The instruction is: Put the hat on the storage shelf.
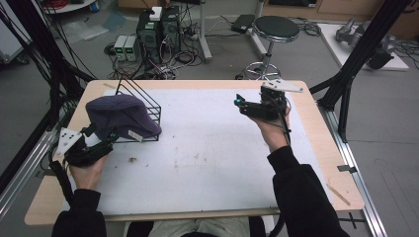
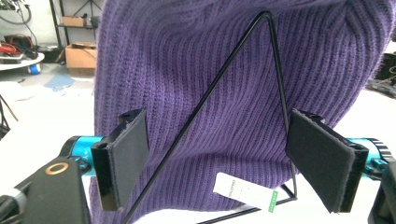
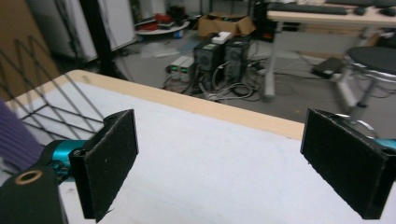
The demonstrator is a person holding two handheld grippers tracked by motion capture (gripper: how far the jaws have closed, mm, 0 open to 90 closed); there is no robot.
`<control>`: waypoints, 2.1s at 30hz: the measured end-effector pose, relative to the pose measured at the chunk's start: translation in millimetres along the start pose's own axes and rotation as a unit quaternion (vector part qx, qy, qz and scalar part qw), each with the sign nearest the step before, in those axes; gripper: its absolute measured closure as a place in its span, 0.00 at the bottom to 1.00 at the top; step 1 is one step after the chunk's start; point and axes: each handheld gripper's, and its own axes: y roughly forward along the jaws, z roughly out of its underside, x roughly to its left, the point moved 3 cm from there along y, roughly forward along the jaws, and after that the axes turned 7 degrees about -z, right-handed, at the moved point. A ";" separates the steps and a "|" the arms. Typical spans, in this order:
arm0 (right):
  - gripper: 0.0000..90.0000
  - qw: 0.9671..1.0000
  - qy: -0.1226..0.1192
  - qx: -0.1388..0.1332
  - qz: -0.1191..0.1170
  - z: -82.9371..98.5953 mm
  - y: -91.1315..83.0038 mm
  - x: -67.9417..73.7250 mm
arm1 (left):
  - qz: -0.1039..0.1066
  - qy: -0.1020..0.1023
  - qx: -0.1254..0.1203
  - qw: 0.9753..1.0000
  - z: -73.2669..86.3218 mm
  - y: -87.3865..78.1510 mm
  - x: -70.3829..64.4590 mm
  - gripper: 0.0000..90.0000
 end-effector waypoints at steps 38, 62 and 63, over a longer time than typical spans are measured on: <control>0.12 0.987 0.035 -0.086 0.134 117.0 -98.8 -47.8 | -0.060 -0.005 -0.036 0.998 14.3 -35.1 7.4 0.24; 0.12 0.977 0.013 -0.116 0.179 162.0 -81.4 -48.3 | -0.059 -0.002 -0.025 0.998 25.5 -32.3 8.3 0.22; 0.12 0.977 0.011 -0.116 0.179 162.0 -82.0 -47.7 | -0.059 -0.002 -0.023 0.998 26.6 -31.8 8.8 0.22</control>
